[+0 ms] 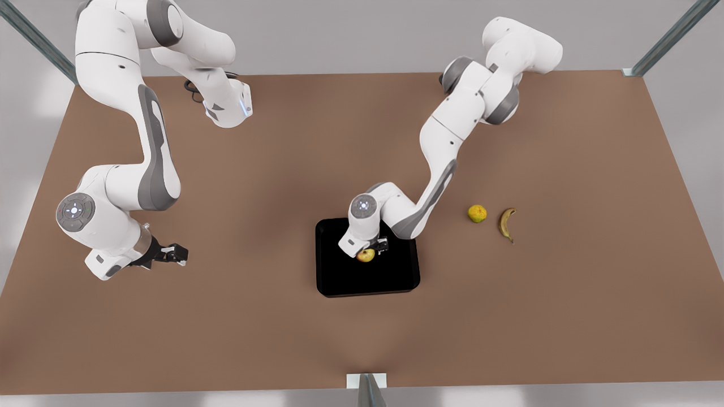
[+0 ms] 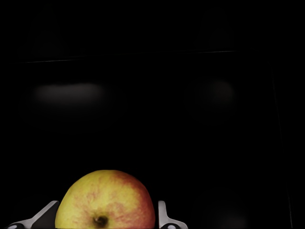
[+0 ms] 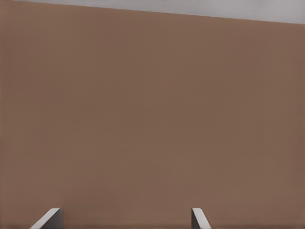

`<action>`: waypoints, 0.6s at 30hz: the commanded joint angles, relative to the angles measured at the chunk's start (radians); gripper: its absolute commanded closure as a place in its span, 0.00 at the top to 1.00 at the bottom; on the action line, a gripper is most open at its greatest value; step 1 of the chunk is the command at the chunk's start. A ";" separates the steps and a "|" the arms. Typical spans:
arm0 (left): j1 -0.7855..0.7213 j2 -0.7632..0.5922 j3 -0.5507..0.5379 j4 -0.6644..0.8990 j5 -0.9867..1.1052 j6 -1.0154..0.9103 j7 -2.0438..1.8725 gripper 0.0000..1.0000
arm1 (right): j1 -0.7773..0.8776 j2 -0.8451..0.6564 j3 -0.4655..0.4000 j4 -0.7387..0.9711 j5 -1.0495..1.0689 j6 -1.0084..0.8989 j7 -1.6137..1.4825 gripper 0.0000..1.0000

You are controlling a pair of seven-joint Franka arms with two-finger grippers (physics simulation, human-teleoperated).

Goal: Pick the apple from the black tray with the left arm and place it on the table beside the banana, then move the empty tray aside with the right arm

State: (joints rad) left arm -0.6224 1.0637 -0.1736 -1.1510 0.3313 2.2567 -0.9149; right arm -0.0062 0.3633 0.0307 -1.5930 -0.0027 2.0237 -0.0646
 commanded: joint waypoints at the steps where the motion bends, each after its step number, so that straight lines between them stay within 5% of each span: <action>1: 0.000 0.004 0.000 0.001 0.008 0.024 -0.081 1.00 | 0.000 0.000 0.000 0.001 0.001 0.000 -0.003 1.00; 6: -0.002 -0.014 0.002 0.005 0.008 0.010 -0.085 1.00 | 0.000 0.000 0.000 0.001 0.000 0.000 -0.003 1.00; 14: -0.005 -0.017 0.002 0.004 0.005 0.007 -0.090 0.76 | 0.000 0.000 0.000 0.001 0.001 0.000 -0.003 1.00; 18: 0.001 -0.096 -0.003 0.004 -0.003 -0.155 -0.058 0.76 | 0.000 0.000 0.000 0.001 0.001 0.000 -0.003 1.00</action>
State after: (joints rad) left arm -0.6229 0.9876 -0.1749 -1.1484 0.3334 2.2128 -0.9661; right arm -0.0062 0.3646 0.0307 -1.5928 -0.0028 2.0238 -0.0647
